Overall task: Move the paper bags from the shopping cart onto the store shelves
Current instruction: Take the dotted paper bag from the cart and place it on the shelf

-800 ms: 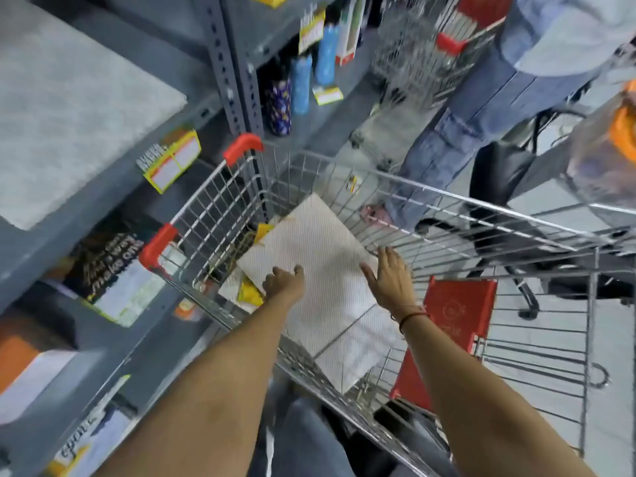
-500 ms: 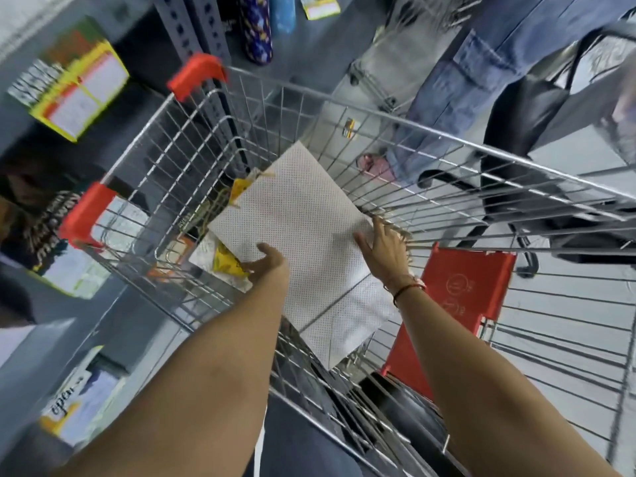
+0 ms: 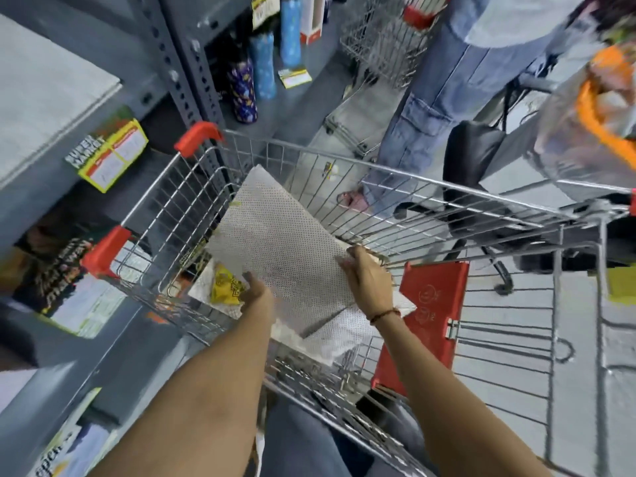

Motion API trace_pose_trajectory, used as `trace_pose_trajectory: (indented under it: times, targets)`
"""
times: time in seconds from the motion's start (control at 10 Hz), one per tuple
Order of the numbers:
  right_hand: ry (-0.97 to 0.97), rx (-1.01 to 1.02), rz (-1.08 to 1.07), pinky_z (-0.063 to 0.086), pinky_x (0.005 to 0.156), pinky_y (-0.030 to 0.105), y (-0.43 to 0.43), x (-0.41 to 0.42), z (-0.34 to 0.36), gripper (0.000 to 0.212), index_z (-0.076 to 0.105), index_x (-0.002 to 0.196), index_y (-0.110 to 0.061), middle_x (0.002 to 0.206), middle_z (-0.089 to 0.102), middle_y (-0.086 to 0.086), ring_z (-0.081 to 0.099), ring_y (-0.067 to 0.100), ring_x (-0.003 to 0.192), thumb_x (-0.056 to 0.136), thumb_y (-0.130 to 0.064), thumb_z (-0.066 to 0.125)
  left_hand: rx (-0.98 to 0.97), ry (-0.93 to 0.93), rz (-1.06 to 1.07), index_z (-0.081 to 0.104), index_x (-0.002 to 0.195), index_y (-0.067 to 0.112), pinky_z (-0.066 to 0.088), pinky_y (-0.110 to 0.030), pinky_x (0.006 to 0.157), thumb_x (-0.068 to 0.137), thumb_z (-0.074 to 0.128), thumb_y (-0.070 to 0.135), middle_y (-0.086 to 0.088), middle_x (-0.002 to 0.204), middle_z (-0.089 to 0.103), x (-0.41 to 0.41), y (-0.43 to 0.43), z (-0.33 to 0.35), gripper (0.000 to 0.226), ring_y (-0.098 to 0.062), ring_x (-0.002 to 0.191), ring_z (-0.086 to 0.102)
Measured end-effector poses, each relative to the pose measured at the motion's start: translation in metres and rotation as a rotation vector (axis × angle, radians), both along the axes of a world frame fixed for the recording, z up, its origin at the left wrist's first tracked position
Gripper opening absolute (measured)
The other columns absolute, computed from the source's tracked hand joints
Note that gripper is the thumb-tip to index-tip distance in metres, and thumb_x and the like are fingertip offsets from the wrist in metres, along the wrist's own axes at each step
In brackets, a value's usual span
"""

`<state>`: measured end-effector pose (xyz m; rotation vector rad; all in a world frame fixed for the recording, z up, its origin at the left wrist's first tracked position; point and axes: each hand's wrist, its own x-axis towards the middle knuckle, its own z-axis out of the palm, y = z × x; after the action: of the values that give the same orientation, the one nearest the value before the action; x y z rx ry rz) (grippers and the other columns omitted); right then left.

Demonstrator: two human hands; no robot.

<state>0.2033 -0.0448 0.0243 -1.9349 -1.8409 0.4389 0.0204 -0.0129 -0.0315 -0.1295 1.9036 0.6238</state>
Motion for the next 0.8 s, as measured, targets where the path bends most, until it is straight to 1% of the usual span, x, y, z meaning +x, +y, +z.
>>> trace_pose_trajectory:
  times: [0.1, 0.2, 0.3, 0.4, 0.5, 0.6, 0.7, 0.8]
  targets:
    - [0.043, 0.070, 0.004, 0.037, 0.053, 0.028, -0.008, -0.010, 0.034, 0.024, 0.054, 0.100, -0.005, 0.079, 0.069, 0.016, 0.065, 0.034, 0.065, 0.094, -0.028, 0.051, 0.173, -0.168, -0.167, 0.022, 0.151, 0.010, 0.021, -0.046, 0.121, 0.099, 0.017, 0.050, -0.010, 0.159, 0.022, -0.007, -0.004, 0.031, 0.066, -0.028, 0.147, 0.023]
    - [0.101, 0.155, -0.061, 0.030, 0.052, 0.027, -0.008, -0.012, 0.066, 0.024, 0.053, 0.093, -0.006, 0.065, 0.064, 0.016, 0.063, 0.038, 0.064, 0.094, -0.030, 0.051, 0.247, -0.210, -0.242, 0.024, 0.150, 0.012, 0.024, -0.046, 0.120, 0.096, 0.020, 0.056, -0.011, 0.158, 0.025, -0.012, -0.007, 0.060, 0.070, -0.030, 0.145, 0.027]
    - [0.202, 0.242, -0.104, 0.036, 0.053, 0.031, -0.010, -0.012, 0.105, 0.030, 0.049, 0.090, -0.012, 0.062, 0.058, 0.009, 0.058, 0.031, 0.060, 0.093, -0.041, 0.043, 0.373, -0.273, -0.293, 0.031, 0.148, 0.012, 0.032, -0.048, 0.115, 0.091, 0.032, 0.063, -0.012, 0.154, 0.035, -0.019, -0.006, 0.105, 0.076, -0.032, 0.139, 0.037]
    - [0.318, 0.350, -0.203, 0.031, 0.051, 0.026, -0.004, -0.008, 0.138, 0.020, 0.045, 0.084, -0.020, 0.057, 0.048, -0.005, 0.046, 0.008, 0.050, 0.095, -0.036, 0.046, 0.586, -0.166, -0.339, 0.058, 0.122, 0.010, 0.046, -0.038, 0.098, 0.092, 0.051, 0.046, -0.014, 0.124, 0.059, -0.034, -0.001, 0.137, 0.047, -0.031, 0.124, 0.052]
    - [0.458, 0.486, -0.275, 0.026, 0.050, 0.026, 0.004, -0.008, 0.177, 0.018, 0.042, 0.080, -0.021, 0.058, 0.041, -0.010, 0.043, -0.004, 0.051, 0.095, -0.027, 0.050, 0.858, -0.026, -0.339, 0.064, 0.082, 0.013, 0.048, -0.020, 0.057, 0.090, 0.061, 0.014, -0.002, 0.076, 0.060, -0.058, 0.010, 0.183, 0.008, -0.023, 0.086, 0.057]
    - [0.577, 0.580, -0.316, 0.027, 0.052, 0.021, 0.010, -0.020, 0.204, 0.017, 0.044, 0.080, -0.017, 0.061, 0.042, -0.008, 0.041, -0.008, 0.053, 0.094, -0.022, 0.051, 1.075, 0.083, -0.375, 0.065, 0.096, 0.006, 0.048, -0.018, 0.061, 0.089, 0.060, 0.005, -0.003, 0.083, 0.064, -0.082, 0.021, 0.235, 0.009, -0.016, 0.077, 0.058]
    - [0.690, 0.636, -0.319, 0.029, 0.053, 0.017, 0.007, -0.046, 0.215, 0.013, 0.048, 0.082, -0.014, 0.066, 0.046, 0.001, 0.035, 0.002, 0.055, 0.094, -0.016, 0.052, 1.184, 0.116, -0.381, 0.062, 0.111, -0.005, 0.047, -0.027, 0.070, 0.093, 0.057, 0.011, -0.010, 0.100, 0.064, -0.106, 0.012, 0.270, 0.024, -0.021, 0.094, 0.058]
    - [0.760, 0.632, -0.297, 0.026, 0.054, 0.023, 0.003, -0.076, 0.215, 0.015, 0.045, 0.081, -0.014, 0.065, 0.042, 0.001, 0.033, 0.005, 0.056, 0.094, -0.015, 0.052, 1.230, 0.132, -0.332, 0.061, 0.115, 0.000, 0.050, -0.030, 0.077, 0.095, 0.053, 0.011, -0.008, 0.099, 0.064, -0.129, -0.009, 0.288, 0.024, -0.021, 0.096, 0.058]
